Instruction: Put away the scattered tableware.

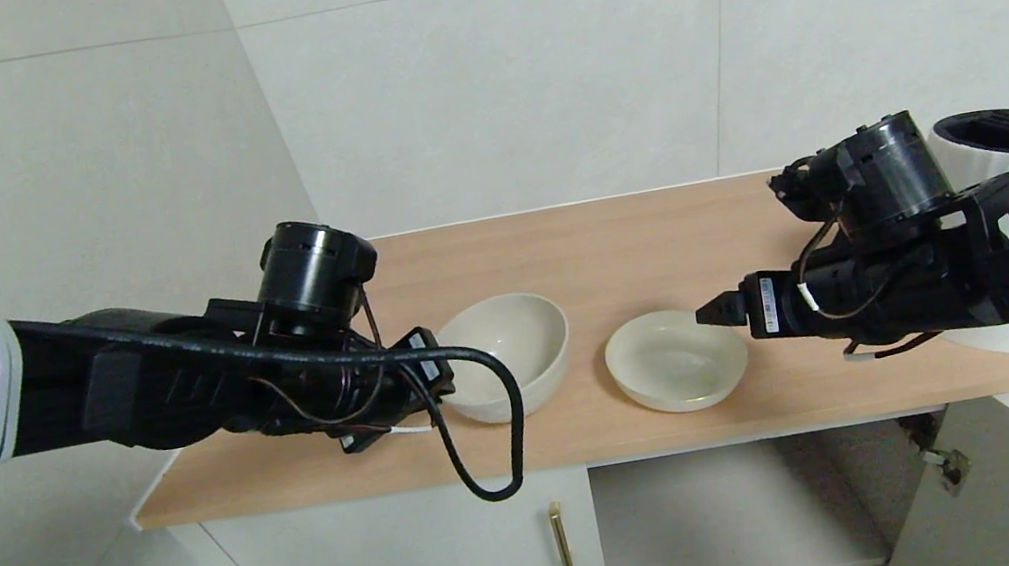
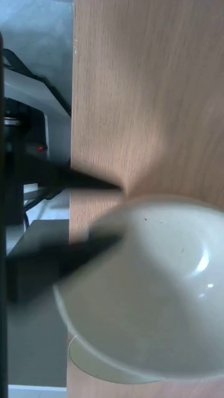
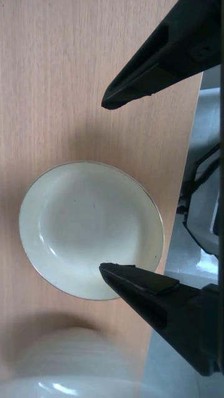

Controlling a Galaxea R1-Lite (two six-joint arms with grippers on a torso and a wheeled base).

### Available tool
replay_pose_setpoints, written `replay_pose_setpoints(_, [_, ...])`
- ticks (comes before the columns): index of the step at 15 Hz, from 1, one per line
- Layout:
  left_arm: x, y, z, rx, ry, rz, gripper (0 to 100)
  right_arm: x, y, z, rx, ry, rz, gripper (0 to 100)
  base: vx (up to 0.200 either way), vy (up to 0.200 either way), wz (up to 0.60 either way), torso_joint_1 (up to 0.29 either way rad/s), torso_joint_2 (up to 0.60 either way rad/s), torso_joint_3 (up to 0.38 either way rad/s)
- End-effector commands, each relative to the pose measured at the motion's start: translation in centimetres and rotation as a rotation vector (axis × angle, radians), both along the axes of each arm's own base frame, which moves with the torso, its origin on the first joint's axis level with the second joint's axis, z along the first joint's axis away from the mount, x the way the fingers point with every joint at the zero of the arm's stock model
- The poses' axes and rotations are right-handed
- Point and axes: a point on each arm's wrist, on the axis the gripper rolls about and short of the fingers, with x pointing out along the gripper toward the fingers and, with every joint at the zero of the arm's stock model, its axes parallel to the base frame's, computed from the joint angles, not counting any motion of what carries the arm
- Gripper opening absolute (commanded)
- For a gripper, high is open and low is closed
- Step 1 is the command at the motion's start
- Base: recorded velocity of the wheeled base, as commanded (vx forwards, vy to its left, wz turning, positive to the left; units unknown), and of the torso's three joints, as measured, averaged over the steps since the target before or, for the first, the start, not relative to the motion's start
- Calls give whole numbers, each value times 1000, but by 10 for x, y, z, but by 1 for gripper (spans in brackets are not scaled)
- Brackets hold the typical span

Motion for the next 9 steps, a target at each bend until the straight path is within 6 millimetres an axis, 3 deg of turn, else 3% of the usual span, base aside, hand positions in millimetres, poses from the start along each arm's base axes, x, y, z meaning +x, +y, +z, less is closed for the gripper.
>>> replay_pose_setpoints(1, [-1,1,3,-5,-8,1,0,0,0,0,0,-2,-2,100,0,0,0,0,0,0])
replay_pose_setpoints(5, [-5,3,10,-11,-25,0,0,1,1,-1,-2,0,1,100,0,0,0,0,0,0])
replay_pose_setpoints(9, [-11,6,19,-20,-45,-4,0,9,4,-16,-54,25,-40,100,0,0,0,0,0,0])
